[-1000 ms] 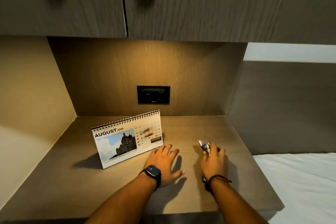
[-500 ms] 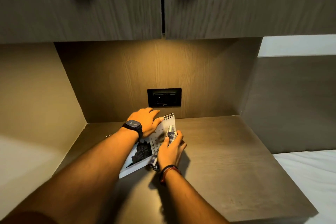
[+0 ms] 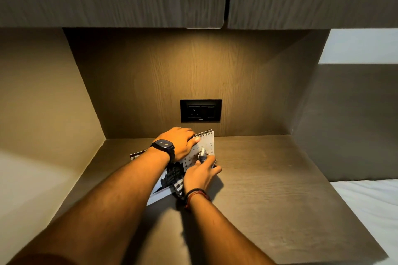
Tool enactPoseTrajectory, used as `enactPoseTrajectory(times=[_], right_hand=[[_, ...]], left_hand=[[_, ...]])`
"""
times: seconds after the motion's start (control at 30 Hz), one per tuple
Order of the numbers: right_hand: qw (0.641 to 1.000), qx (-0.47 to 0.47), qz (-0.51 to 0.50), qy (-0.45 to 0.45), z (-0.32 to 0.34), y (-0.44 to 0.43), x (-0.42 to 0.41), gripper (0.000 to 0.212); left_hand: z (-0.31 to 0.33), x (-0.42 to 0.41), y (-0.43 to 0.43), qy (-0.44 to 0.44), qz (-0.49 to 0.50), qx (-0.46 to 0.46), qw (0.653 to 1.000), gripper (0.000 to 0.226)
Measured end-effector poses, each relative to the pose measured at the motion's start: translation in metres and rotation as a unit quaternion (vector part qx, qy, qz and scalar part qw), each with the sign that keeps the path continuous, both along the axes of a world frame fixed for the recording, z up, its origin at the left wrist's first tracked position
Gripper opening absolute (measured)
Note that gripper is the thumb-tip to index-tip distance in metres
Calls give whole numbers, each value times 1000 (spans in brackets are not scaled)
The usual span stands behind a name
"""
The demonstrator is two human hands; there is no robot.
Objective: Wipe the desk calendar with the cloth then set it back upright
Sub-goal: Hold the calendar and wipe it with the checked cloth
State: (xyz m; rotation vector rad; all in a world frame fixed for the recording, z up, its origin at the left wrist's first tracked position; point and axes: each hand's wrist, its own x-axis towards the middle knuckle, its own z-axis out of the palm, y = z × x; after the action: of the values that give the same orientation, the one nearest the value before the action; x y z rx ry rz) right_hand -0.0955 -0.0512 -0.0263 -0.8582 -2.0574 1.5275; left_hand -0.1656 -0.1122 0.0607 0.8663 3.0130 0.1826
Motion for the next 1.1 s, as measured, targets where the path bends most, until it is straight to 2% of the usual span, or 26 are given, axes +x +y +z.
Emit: enactPoseTrajectory(times=[0.07,0.23,0.4,0.53,0.63,0.77,0.87,1.0,1.1], right_hand=[[1000,3,-3,1,3,-4,-1,28],[991,117,69,-4,-20,-17,19,36],[999,-34,-1,-12,-3,0,4,27],[998,34,28,34,4,-9,5,33],[992,91,82,12,-10,-26,22,41],[998,-2,51,-37,-13,-20,20,30],[999,-41,5,-15,2,-11,8,24],[997,27,30,61,13,-26,9,38],[993,79,81,33,0,-34,25,42]], left_hand=[[-1,0,0,4,1,0,1000,52],[-2,-1,0,13,4,-8,1000,52],[-3,-3,1,11,5,-14,1000,53],[-4,-5,1,14,8,-20,1000,53],[-4,-6,0,15,11,-26,999,54],[-6,-6,0,17,10,-22,1000,55],[-6,-5,0,26,9,-16,999,53],[-6,-4,0,31,14,-22,999,53],[-8,-3,-2,78,8,-38,996,53]])
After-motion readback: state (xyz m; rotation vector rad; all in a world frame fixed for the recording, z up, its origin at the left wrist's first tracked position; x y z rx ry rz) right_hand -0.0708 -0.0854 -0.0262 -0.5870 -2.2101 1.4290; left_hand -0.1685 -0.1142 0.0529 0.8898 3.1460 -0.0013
